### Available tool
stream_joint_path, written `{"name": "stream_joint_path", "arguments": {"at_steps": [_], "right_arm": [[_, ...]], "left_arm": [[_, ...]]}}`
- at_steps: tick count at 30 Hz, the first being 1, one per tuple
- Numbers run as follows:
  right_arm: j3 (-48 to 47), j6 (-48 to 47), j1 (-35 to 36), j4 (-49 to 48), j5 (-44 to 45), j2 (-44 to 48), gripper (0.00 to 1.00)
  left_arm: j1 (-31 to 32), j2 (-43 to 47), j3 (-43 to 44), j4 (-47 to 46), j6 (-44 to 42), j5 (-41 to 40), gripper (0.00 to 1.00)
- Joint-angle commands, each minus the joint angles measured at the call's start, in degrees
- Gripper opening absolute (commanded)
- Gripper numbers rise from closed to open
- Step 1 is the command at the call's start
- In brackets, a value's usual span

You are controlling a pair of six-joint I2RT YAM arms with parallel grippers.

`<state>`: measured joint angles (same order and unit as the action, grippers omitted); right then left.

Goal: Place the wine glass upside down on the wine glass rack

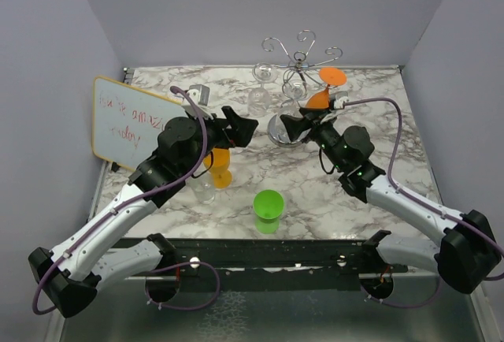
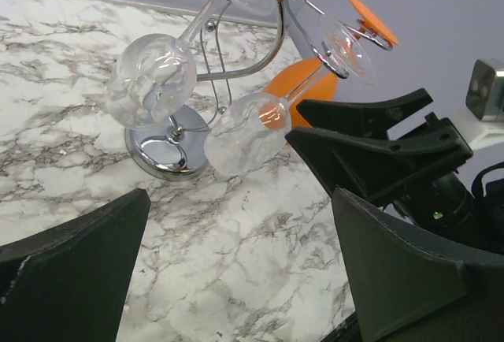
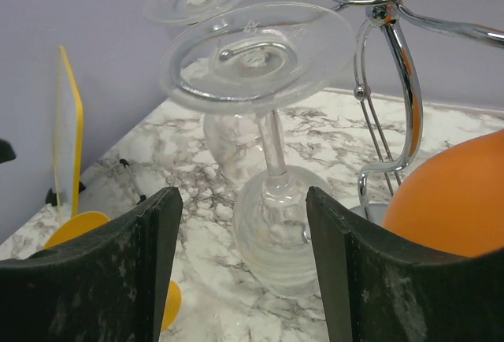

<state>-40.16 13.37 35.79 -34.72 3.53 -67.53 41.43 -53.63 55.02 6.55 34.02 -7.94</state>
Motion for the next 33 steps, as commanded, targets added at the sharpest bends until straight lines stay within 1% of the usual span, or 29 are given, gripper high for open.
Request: {"name": "stream_joint_path", "arguments": {"at_steps": [1, 5, 8, 14, 16, 19, 21, 24, 27, 29, 33], "right_arm": [[3.6, -0.2, 0.1, 2.8, -3.2, 6.3, 0.7], [6.6, 1.7, 0.1, 9.9, -2.7, 14.2, 0.7], [8.3, 3.3, 0.1, 17.1, -1.0, 20.8, 0.7], [10.0, 10.5, 0.2, 34.0, 5.8, 33.3, 0.7], [9.5, 12.9, 0.2, 40.3, 6.4, 35.8, 0.7], [8.5, 16.1, 0.1, 47.0, 5.6, 37.3, 0.69], [8.2, 17.8, 0.1, 49.2, 4.8, 37.4, 0.68], [8.1, 19.4, 0.1, 50.2, 3.5, 37.3, 0.67], [8.8, 20.5, 0.2, 49.9, 2.5, 37.3, 0.67], [9.2, 21.2, 0.1, 50.0, 1.9, 37.5, 0.67], [9.8, 22.0, 0.1, 51.2, 1.2, 38.7, 0.66]], "left_arm": [[-0.5, -2.7, 4.2, 5.3, -4.8, 5.0, 0.99], [-0.6, -4.7, 7.0, 10.5, -8.2, 7.9, 0.99], [-0.6, -4.7, 7.1, 12.7, -11.5, 11.9, 0.99], [-0.6, -6.8, 10.0, 21.4, -19.4, 27.6, 0.98], [-0.6, -7.4, 11.0, 25.4, -21.6, 30.5, 0.96], [-0.4, -8.5, 11.4, 29.8, -23.6, 34.4, 0.95], [0.2, -9.9, 11.4, 33.0, -24.6, 37.6, 0.92], [2.8, -12.2, 10.4, 36.0, -24.6, 37.6, 0.88], [5.9, -14.3, 9.2, 37.6, -23.4, 33.3, 0.85], [7.0, -15.7, 8.7, 38.3, -22.0, 29.9, 0.8], [8.3, -17.4, 8.3, 38.3, -19.9, 26.5, 0.72]]}}
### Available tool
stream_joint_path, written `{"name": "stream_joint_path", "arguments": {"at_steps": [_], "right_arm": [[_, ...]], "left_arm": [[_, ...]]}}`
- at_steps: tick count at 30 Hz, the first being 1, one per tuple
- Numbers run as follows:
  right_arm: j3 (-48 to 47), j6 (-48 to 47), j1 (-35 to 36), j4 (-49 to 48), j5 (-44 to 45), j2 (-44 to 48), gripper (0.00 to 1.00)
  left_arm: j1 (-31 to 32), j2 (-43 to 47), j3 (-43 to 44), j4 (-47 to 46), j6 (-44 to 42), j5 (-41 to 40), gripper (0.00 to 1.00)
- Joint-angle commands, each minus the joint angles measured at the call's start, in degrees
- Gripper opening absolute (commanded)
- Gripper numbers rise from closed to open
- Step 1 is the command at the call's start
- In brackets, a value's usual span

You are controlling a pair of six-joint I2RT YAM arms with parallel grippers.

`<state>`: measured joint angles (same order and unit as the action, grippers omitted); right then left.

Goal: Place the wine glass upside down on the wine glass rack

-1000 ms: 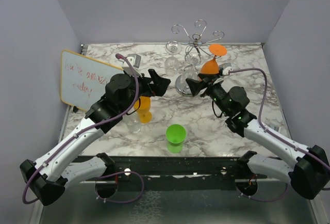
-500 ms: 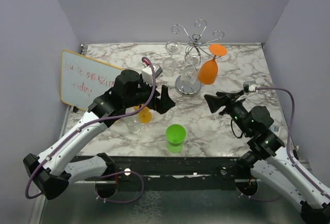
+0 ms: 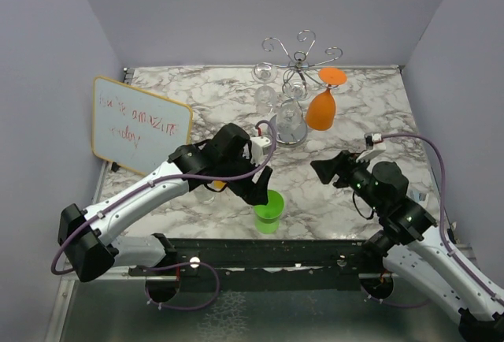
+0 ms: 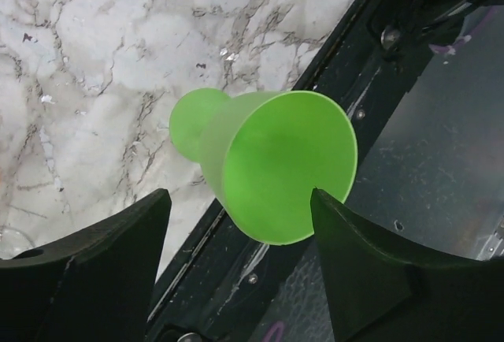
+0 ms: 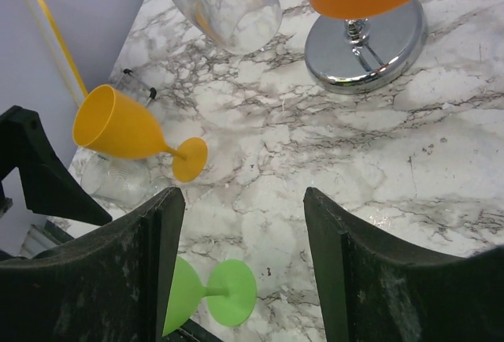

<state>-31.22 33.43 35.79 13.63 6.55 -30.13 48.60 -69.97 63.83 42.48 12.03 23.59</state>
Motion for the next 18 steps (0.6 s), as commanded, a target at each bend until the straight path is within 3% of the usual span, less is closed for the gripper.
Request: {"name": "stream_joint_path", "arguments": {"at_steps": [1, 8, 15, 18], "right_arm": [[1.1, 1.9, 0.1, 3.0, -2.0, 1.8, 0.66], [3.3, 4.0, 0.2, 2.5, -2.0, 6.8, 0.66], [3.1, 7.2, 0.1, 3.2, -2.3, 7.8, 0.66], [1.8, 10.7, 0.1, 5.7, -1.6, 6.6, 0.66]], "left_arm": [[1.5, -1.4, -0.5, 2.4, 2.3, -5.7, 0.69], [5.5, -3.7, -2.2, 1.4, -0.7, -5.8, 0.62], [7.6, -6.2, -1.7, 0.0, -0.9, -11.2, 0.36], [8.3, -5.5, -1.5, -1.5, -1.7, -13.3, 0.2]]}}
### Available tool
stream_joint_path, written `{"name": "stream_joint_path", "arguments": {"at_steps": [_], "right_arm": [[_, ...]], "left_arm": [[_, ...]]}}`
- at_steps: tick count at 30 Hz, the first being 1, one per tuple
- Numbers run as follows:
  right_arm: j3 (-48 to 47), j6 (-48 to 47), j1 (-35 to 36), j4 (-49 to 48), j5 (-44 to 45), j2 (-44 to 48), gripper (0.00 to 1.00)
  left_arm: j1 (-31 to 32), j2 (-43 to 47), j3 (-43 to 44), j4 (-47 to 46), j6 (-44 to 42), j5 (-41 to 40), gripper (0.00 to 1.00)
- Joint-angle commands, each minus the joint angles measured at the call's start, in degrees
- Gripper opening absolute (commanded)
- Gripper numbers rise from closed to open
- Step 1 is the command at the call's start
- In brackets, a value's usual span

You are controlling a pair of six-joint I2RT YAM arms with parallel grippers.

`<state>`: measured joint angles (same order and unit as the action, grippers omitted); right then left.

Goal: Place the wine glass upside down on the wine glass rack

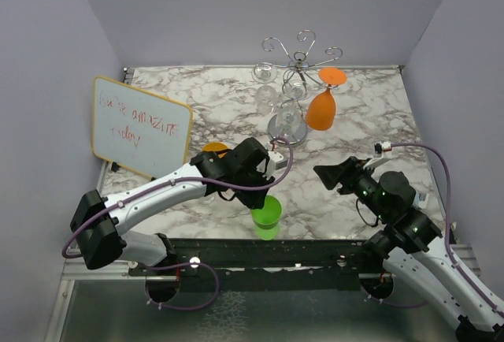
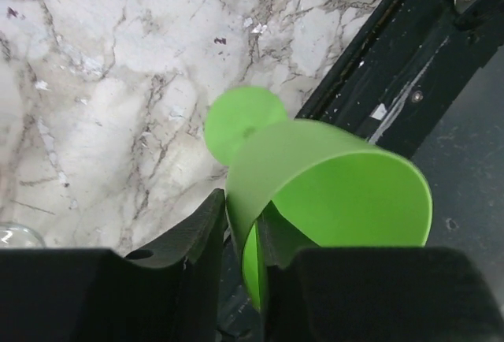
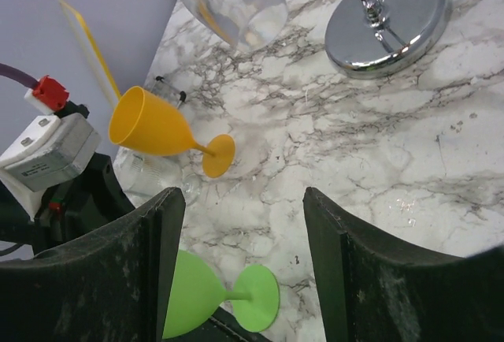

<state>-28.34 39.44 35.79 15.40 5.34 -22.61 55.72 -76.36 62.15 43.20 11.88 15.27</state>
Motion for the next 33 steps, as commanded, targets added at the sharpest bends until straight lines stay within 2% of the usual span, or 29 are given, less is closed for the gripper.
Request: {"name": "stream_joint_path", "arguments": {"at_steps": [1, 3, 9, 13, 17, 23, 26, 33], "right_arm": [[-1.6, 6.7, 0.2, 5.2, 0.2, -1.4, 0.66], [-3.0, 10.6, 0.1, 8.1, 0.4, -2.4, 0.66], [-5.7, 30.5, 0.2, 19.6, 0.2, -4.6, 0.65], [-3.6, 39.9, 0.2, 17.6, -2.8, -2.4, 0.64], [-2.3, 45.8, 0.1, 14.7, -3.3, -0.4, 0.59], [-2.3, 55.3, 0.2, 14.1, -1.1, -1.9, 0.51], [-2.5, 59.3, 0.2, 12.3, -0.8, -4.3, 0.51], [-4.8, 64.6, 0.1, 12.8, 0.1, -10.7, 0.5]], "left_arm": [[1.3, 1.1, 0.2, -2.7, -1.9, -5.2, 0.14], [1.6, 1.7, 0.3, -3.7, -2.5, -5.8, 0.0], [2.5, 3.7, 0.8, -10.5, -0.9, -10.3, 0.0], [4.2, 7.1, -2.4, -21.6, 2.1, -17.2, 0.0], [5.5, 10.8, -9.7, -35.2, 3.6, -25.8, 0.0], [5.9, 15.6, -19.2, -54.9, 4.1, -28.3, 0.0], [5.9, 16.2, -21.0, -59.2, 4.0, -28.7, 0.0], [6.0, 17.1, -22.6, -62.5, 3.8, -28.9, 0.0]]}}
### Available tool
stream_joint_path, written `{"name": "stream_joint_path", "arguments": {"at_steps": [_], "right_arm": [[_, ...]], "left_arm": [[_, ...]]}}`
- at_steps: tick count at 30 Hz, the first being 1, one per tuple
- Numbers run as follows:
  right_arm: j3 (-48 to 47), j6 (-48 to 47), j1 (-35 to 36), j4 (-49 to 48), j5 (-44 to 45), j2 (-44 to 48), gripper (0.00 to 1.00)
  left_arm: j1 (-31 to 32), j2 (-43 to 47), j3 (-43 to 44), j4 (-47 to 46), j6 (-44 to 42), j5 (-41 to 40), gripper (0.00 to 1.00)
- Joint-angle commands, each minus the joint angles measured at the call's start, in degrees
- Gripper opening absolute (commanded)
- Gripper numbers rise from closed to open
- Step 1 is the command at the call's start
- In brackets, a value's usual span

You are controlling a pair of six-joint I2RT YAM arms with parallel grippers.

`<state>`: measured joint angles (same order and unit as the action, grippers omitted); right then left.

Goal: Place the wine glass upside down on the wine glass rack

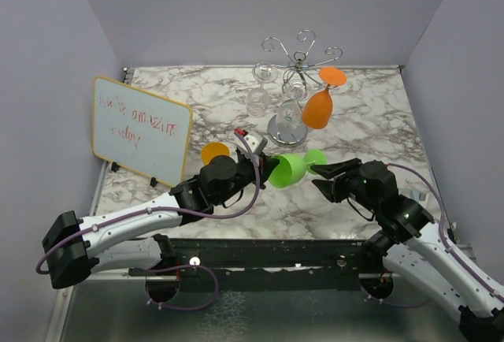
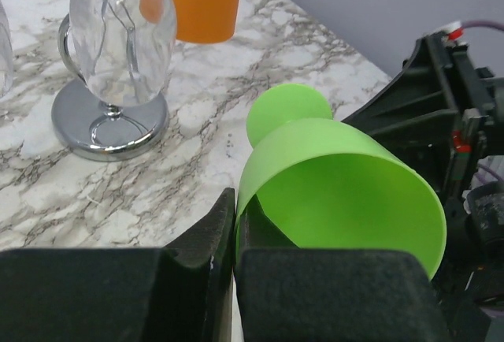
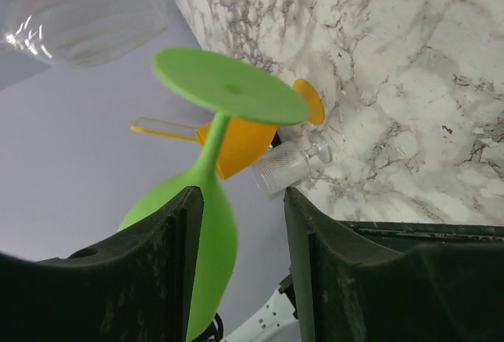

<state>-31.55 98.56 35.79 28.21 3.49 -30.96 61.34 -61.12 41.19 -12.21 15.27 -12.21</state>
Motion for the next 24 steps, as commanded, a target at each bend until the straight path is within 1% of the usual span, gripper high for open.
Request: {"name": "stream_joint_path", "arguments": {"at_steps": [1, 5, 9, 12, 17, 21, 24], "right_arm": [[-1.7, 6.0, 0.2, -0.7, 2.2, -2.8, 0.5], [-0.4, 6.6, 0.2, -6.5, 2.8, -3.7, 0.49], [1.2, 7.1, 0.1, -12.5, 1.6, -4.6, 0.47], [1.8, 7.4, 0.2, -13.9, 0.2, -5.3, 0.44], [2.2, 8.2, 0.1, -13.8, -0.1, -6.3, 0.41], [2.3, 8.5, 0.2, -15.3, -0.2, -7.4, 0.33], [2.2, 8.6, 0.2, -16.8, -0.5, -8.6, 0.25]], "left_arm": [[0.4, 2.0, -2.1, -7.5, 0.5, -1.1, 0.0], [0.4, 2.7, -3.2, -8.6, 0.7, -0.4, 0.0], [0.4, 3.0, -3.9, -9.4, 1.1, -0.2, 0.0], [0.3, 3.1, -4.1, -9.7, 1.4, -0.3, 0.0], [0.4, 3.5, -4.7, -10.8, 1.5, 0.6, 0.0], [0.4, 3.8, -5.2, -11.3, 1.4, 1.6, 0.0], [0.3, 4.0, -5.7, -11.3, 1.3, 2.6, 0.0]]}}
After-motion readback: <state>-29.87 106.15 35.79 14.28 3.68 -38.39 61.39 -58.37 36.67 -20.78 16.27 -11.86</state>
